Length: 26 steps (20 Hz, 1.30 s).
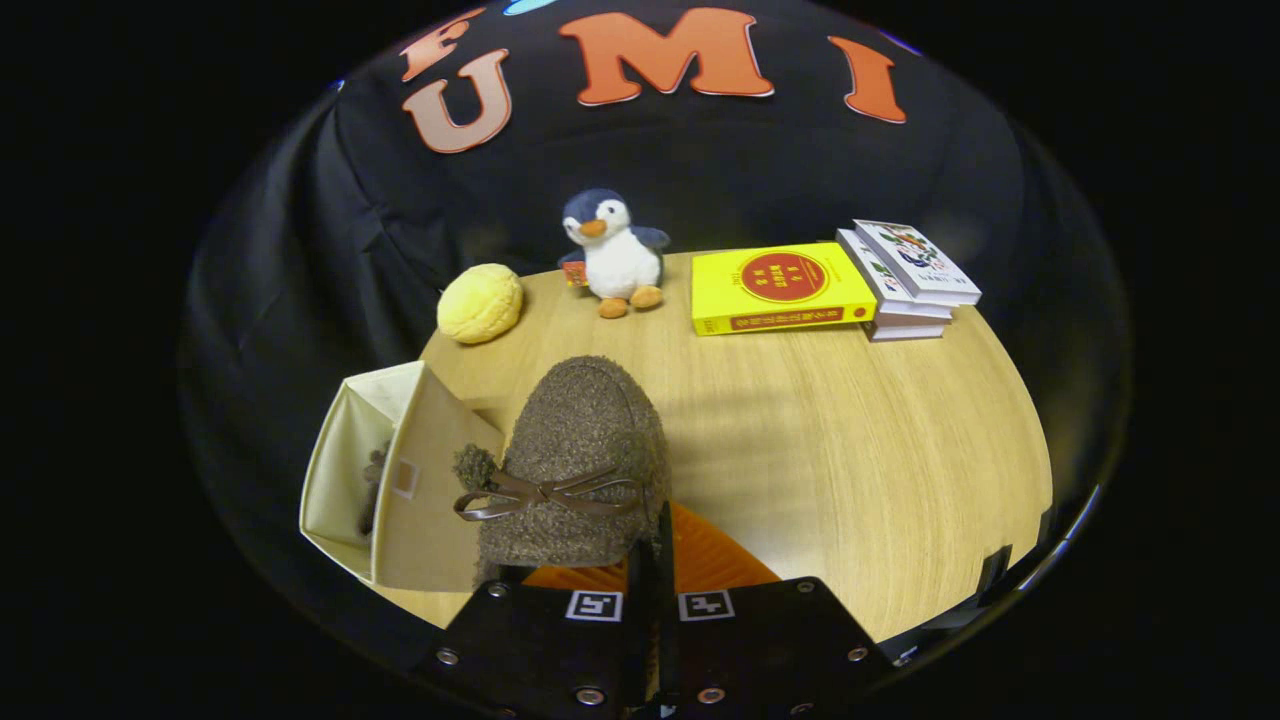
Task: Open the storage box then place both shoes into the box .Put the left shoe in first, then the right shoe, with the right side of both shoes facing outward in a uniform manner.
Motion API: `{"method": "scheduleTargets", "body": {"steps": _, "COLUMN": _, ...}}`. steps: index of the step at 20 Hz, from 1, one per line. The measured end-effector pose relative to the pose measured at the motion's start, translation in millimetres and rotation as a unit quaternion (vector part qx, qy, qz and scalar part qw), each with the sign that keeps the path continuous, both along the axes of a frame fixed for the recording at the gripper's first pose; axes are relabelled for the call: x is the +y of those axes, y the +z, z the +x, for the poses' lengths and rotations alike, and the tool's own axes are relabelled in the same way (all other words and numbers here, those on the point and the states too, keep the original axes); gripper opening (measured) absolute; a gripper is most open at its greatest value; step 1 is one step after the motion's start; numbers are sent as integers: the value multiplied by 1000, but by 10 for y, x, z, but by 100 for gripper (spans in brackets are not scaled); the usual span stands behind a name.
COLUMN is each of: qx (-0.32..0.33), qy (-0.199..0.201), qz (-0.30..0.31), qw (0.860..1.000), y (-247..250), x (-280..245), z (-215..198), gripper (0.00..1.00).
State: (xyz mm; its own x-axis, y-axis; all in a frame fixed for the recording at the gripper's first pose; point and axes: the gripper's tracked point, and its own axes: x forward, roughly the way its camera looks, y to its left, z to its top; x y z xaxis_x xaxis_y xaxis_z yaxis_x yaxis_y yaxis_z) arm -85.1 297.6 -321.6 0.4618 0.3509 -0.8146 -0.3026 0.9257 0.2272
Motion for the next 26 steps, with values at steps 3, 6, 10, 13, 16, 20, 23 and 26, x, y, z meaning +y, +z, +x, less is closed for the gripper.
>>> {"method": "scheduleTargets", "body": {"steps": 3, "qx": -11, "qy": 27, "qz": 18, "qw": 999, "y": 294, "x": 552, "z": -95, "gripper": 6}}
{"method": "scheduleTargets", "body": {"steps": 6, "qx": -15, "qy": 50, "qz": 26, "qw": 998, "y": 482, "x": 1082, "z": -239, "gripper": 6}}
{"method": "scheduleTargets", "body": {"steps": 10, "qx": -18, "qy": 81, "qz": 32, "qw": 996, "y": 599, "x": 1731, "z": -467, "gripper": 6}}
{"method": "scheduleTargets", "body": {"steps": 13, "qx": -14, "qy": 90, "qz": 31, "qw": 995, "y": 548, "x": 2108, "z": -580, "gripper": 6}}
{"method": "scheduleTargets", "body": {"steps": 16, "qx": -4, "qy": 76, "qz": 11, "qw": 997, "y": 376, "x": 2307, "z": -635, "gripper": 6}}
{"method": "scheduleTargets", "body": {"steps": 20, "qx": 9, "qy": 70, "qz": -19, "qw": 997, "y": 70, "x": 2464, "z": -677, "gripper": 8}}
{"method": "scheduleTargets", "body": {"steps": 23, "qx": 2, "qy": 65, "qz": -38, "qw": 997, "y": -56, "x": 2455, "z": -626, "gripper": 10}}
{"method": "scheduleTargets", "body": {"steps": 26, "qx": 10, "qy": 59, "qz": -43, "qw": 997, "y": -87, "x": 2431, "z": -616, "gripper": 24}}
